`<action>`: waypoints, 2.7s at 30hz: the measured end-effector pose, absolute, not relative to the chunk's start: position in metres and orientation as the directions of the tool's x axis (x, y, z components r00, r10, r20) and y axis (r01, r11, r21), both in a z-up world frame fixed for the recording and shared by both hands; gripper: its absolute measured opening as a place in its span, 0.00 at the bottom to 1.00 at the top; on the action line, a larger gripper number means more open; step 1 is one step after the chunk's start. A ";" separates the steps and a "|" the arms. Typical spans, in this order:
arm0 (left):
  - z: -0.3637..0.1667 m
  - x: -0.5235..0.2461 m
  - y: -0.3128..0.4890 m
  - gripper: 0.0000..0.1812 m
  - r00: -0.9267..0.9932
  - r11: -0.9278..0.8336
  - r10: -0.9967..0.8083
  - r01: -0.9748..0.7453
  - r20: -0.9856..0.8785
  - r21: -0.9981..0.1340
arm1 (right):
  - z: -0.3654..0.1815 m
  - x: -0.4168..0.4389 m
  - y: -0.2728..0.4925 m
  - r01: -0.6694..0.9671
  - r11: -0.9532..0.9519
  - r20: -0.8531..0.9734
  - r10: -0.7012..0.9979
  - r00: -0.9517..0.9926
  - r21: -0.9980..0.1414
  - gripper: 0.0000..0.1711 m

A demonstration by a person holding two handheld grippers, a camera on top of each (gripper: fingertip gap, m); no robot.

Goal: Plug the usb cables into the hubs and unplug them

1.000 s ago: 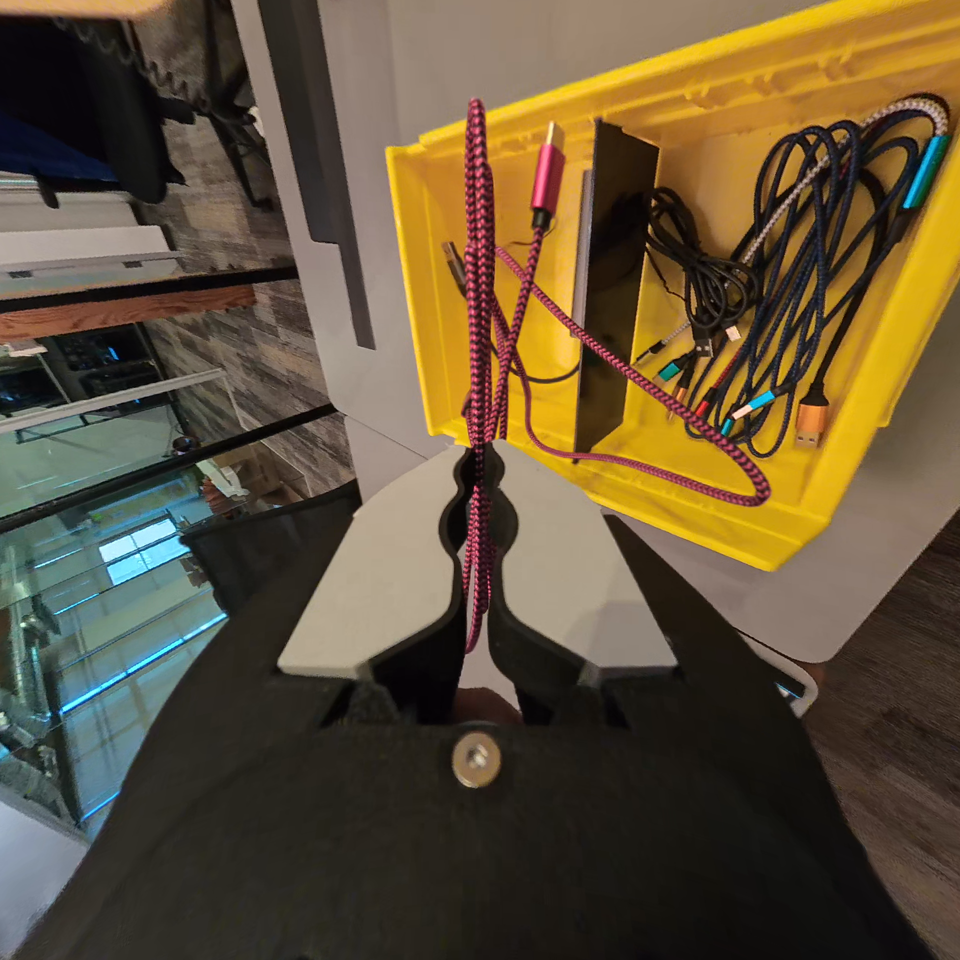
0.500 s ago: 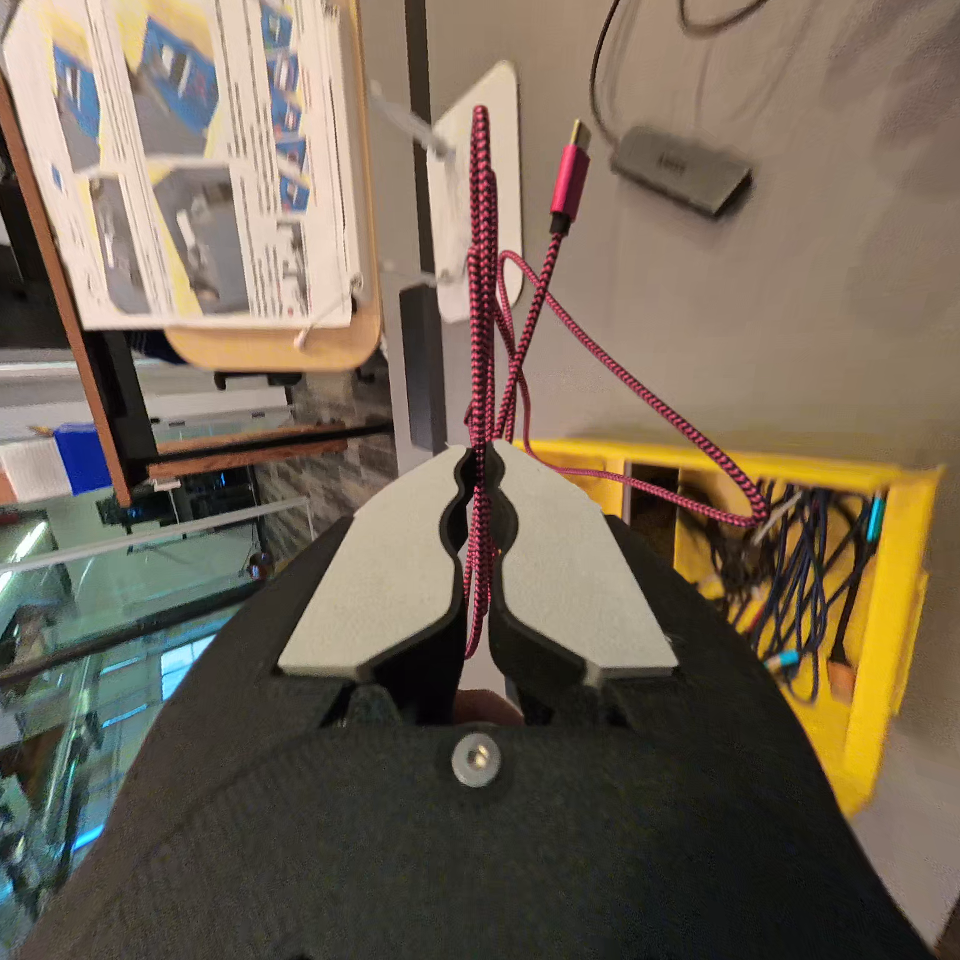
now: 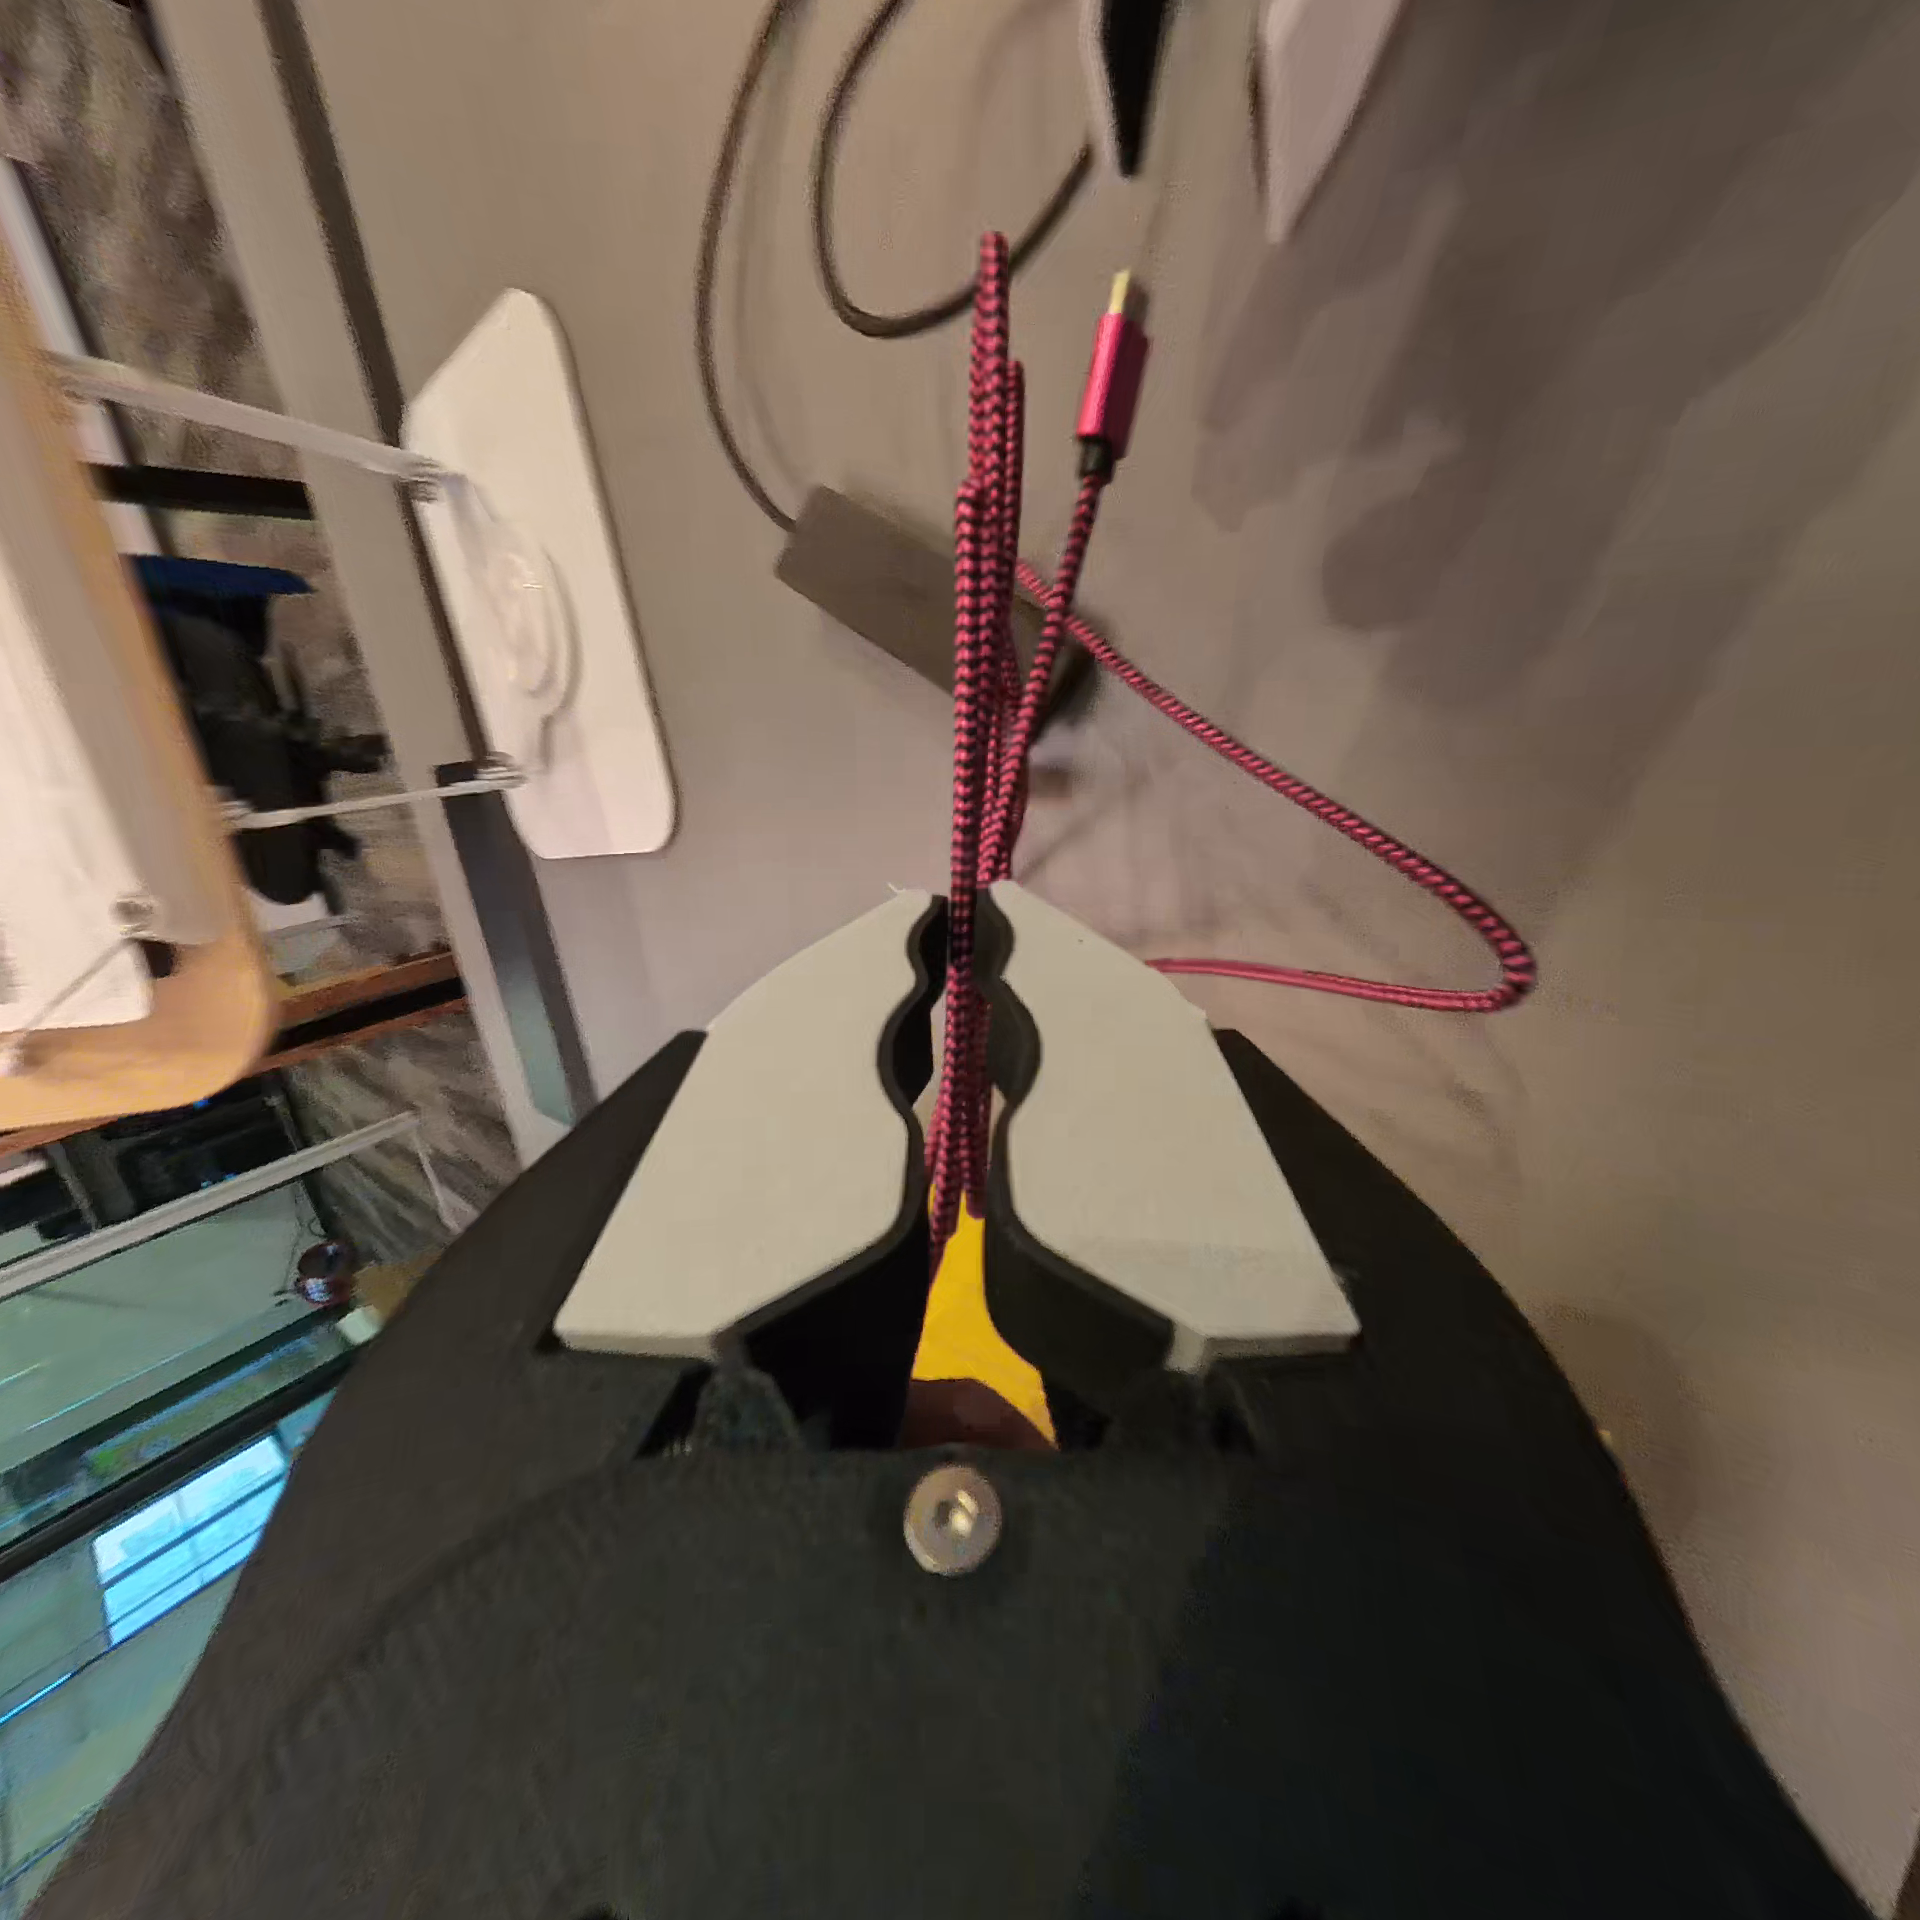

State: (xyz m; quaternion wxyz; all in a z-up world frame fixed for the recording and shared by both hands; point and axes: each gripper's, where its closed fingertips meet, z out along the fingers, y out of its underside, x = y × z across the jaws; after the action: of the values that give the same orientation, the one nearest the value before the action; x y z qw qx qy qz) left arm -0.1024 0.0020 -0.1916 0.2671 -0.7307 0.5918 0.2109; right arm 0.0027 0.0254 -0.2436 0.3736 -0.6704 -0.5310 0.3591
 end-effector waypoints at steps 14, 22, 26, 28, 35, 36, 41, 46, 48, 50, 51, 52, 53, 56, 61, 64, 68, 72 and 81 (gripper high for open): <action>-0.134 -0.247 0.009 0.12 0.454 -0.325 -0.628 -0.891 -0.632 -0.317 | -0.245 0.002 0.024 0.456 -0.153 -0.082 0.982 0.172 -0.877 0.17; -0.232 -0.320 0.034 0.14 0.360 -0.350 -0.817 -0.931 -0.450 -0.109 | -0.247 0.002 0.025 0.467 -0.155 -0.077 0.980 0.181 -0.870 0.17; -0.262 -0.339 0.042 0.14 0.273 -0.307 -0.866 -0.951 -0.418 0.017 | -0.249 0.001 0.025 0.474 -0.160 -0.082 0.980 0.180 -0.866 0.17; -0.269 -0.342 0.045 0.14 0.243 -0.284 -0.884 -0.958 -0.400 0.045 | -0.249 0.001 0.025 0.477 -0.162 -0.085 0.980 0.179 -0.864 0.17; -0.284 -0.343 0.044 0.09 0.221 -0.247 -0.942 -0.966 -0.254 0.079 | -0.249 0.001 0.025 0.475 -0.169 -0.094 0.980 0.177 -0.864 0.17; -0.284 -0.342 0.043 0.08 0.218 -0.242 -0.947 -0.967 -0.235 0.078 | -0.249 0.001 0.025 0.474 -0.170 -0.096 0.980 0.176 -0.864 0.17; -0.287 -0.340 0.038 0.00 0.237 -0.250 -0.960 -0.965 -0.149 0.073 | -0.249 0.001 0.025 0.475 -0.175 -0.102 0.979 0.174 -0.863 0.17; -0.285 -0.338 0.027 0.00 0.249 -0.258 -0.961 -0.964 -0.123 0.069 | -0.249 0.001 0.025 0.470 -0.178 -0.106 0.979 0.175 -0.865 0.17; -0.279 -0.334 0.023 0.00 0.276 -0.282 -0.952 -0.959 -0.133 0.027 | -0.248 0.001 0.025 0.467 -0.180 -0.109 0.979 0.175 -0.866 0.17; -0.272 -0.328 0.019 0.00 0.300 -0.299 -0.943 -0.954 -0.147 -0.029 | -0.248 0.001 0.025 0.467 -0.182 -0.112 0.979 0.173 -0.866 0.17; -0.271 -0.324 0.017 0.00 0.302 -0.298 -0.942 -0.953 -0.147 -0.048 | -0.248 0.001 0.025 0.468 -0.182 -0.113 0.979 0.172 -0.865 0.17; -0.270 -0.321 0.015 0.04 0.295 -0.288 -0.943 -0.955 -0.152 -0.063 | -0.249 0.001 0.024 0.470 -0.183 -0.114 0.979 0.171 -0.864 0.17; -0.271 -0.319 0.016 0.08 0.281 -0.274 -0.945 -0.960 -0.168 -0.063 | -0.249 0.001 0.024 0.471 -0.183 -0.115 0.979 0.170 -0.863 0.17; -0.278 -0.321 0.016 0.12 0.245 -0.246 -0.955 -0.969 -0.168 -0.016 | -0.249 0.001 0.025 0.471 -0.182 -0.112 0.979 0.173 -0.863 0.17; -0.287 -0.313 0.010 0.02 0.269 -0.268 -0.962 -0.963 -0.036 -0.037 | -0.249 0.001 0.025 0.473 -0.180 -0.106 0.978 0.178 -0.863 0.17; -0.288 -0.312 0.009 0.00 0.314 -0.313 -0.949 -0.947 0.003 -0.076 | -0.250 0.001 0.025 0.475 -0.180 -0.107 0.978 0.176 -0.861 0.17; -0.286 -0.313 0.008 0.00 0.342 -0.337 -0.939 -0.936 -0.035 -0.105 | -0.249 0.002 0.026 0.467 -0.189 -0.118 0.977 0.176 -0.864 0.17; -0.265 -0.314 0.011 0.00 0.406 -0.383 -0.907 -0.906 -0.110 -0.179 | -0.248 0.002 0.026 0.460 -0.195 -0.128 0.977 0.173 -0.866 0.17; -0.170 -0.277 -0.005 0.00 0.434 -0.354 -0.851 -0.890 -0.297 -0.287 | -0.246 0.002 0.026 0.453 -0.193 -0.128 0.977 0.170 -0.871 0.18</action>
State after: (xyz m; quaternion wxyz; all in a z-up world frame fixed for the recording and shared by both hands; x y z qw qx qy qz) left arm -0.2774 -0.0045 -0.1703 0.2054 -0.8215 0.5298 0.0480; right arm 0.0023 0.0257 -0.2462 0.3545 -0.6779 -0.5272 0.3699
